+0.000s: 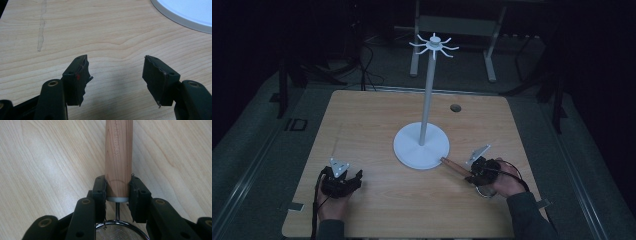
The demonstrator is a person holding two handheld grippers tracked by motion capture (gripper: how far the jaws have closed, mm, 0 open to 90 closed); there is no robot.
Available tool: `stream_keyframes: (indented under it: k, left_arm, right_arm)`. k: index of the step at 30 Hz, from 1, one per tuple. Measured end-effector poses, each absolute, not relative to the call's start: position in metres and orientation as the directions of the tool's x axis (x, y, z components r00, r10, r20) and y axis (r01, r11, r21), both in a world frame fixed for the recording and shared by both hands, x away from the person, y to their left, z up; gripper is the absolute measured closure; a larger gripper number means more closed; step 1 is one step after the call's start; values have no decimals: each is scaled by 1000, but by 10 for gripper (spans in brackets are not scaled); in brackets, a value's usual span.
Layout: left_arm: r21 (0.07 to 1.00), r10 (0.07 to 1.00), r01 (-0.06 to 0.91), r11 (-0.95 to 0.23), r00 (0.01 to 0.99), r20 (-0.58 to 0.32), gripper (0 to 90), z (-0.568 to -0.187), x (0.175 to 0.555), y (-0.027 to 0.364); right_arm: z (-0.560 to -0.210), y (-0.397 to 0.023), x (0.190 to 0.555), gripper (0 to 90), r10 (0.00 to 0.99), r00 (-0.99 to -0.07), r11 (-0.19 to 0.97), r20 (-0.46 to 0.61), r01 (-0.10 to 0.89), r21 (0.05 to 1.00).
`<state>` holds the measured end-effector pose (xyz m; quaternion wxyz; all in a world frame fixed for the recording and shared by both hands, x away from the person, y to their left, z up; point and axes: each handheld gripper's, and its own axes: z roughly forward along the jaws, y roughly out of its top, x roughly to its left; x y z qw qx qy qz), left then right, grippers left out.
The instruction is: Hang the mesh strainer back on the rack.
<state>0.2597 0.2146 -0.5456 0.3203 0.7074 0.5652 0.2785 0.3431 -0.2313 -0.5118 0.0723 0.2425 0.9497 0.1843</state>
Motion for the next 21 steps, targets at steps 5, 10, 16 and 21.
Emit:
stream_keyframes:
  k: [5,10,16,21]
  left_arm:
    - [769,978,621,-154,205,30,380,-546,260,215]
    - [769,978,620,-152,204,29,380,-546,260,214]
    - [769,978,620,-155,207,30,380,-546,260,214]
    - [769,977,620,-158,209,32,380,-546,260,214]
  right_arm:
    - [-509,-229,342,696,491,-869,800,-56,425,422]
    - [-505,-227,341,697,502,-863,775,-59,419,472]
    - [-501,-226,340,697,518,-853,751,-66,416,513]
    - [-497,-226,340,697,535,-842,724,-68,415,551]
